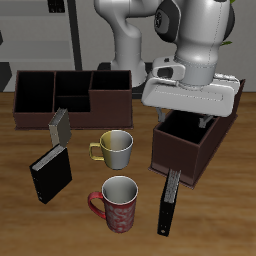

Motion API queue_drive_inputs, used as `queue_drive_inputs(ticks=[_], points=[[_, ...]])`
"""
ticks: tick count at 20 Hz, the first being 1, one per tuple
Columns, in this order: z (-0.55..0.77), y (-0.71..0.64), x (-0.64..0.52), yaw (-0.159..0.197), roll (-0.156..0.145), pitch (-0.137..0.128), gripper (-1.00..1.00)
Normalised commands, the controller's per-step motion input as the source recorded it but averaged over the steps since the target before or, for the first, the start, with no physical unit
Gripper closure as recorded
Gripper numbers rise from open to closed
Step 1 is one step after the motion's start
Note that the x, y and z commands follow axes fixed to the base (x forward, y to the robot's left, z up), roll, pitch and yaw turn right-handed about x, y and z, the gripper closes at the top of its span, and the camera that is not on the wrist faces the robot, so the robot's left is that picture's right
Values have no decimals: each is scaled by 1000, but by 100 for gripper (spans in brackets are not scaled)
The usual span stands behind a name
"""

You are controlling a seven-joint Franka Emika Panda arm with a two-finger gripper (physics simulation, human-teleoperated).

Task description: Place the left black book into the left desk caddy's left compartment

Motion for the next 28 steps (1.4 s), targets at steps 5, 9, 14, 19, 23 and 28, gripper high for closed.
queue_drive_inputs(ticks=[5, 9, 14, 19, 23, 28], points=[[-414, 138, 110, -13, 21, -2, -100], [-433, -49, 239, -25, 9, -5, -100], [-236, -2, 48, -20, 4, 9, -100], [-185, -3, 34, -1, -4, -33, -100], [-208, -101, 41, -19, 8, -24, -100], [-194, -86, 35, -26, -13, 12, -100]])
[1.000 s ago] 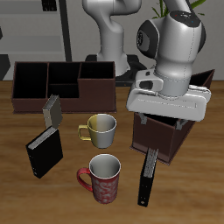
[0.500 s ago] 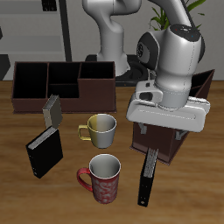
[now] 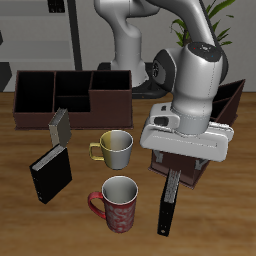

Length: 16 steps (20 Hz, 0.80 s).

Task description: Place the left black book into the left desk caddy's left compartment

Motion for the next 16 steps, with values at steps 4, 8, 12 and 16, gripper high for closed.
queue_drive_inputs(ticks=[4, 8, 12, 16], points=[[-84, -52, 63, -1, 11, -1, -100], [9, -28, 98, -7, -10, -6, -100], [-85, -71, 191, -11, -18, 22, -100], [-126, -55, 162, 7, -12, 11, -100]])
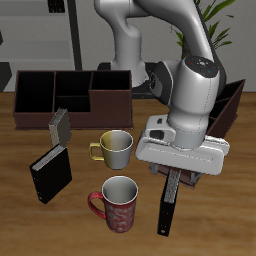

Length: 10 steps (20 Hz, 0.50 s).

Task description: Place the left black book into the left desk caddy's left compartment

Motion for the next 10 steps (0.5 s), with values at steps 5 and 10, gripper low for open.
queue_drive_inputs(ticks=[5, 10], points=[[-240, 13, 62, -13, 4, 35, -100], [-343, 29, 5, -16, 7, 52, -100]])
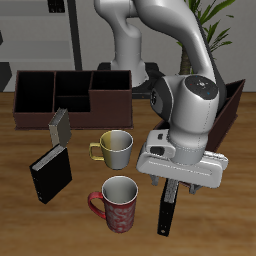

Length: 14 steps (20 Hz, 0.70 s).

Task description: Place the left black book into the left desk caddy's left compartment

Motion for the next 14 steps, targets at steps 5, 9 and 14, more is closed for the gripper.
queue_drive_inputs(ticks=[5, 9, 14], points=[[-265, -77, -7, -7, 16, 37, 100], [-52, -153, -17, -52, -33, 28, 100], [40, -58, -27, -5, -10, -8, 100]])
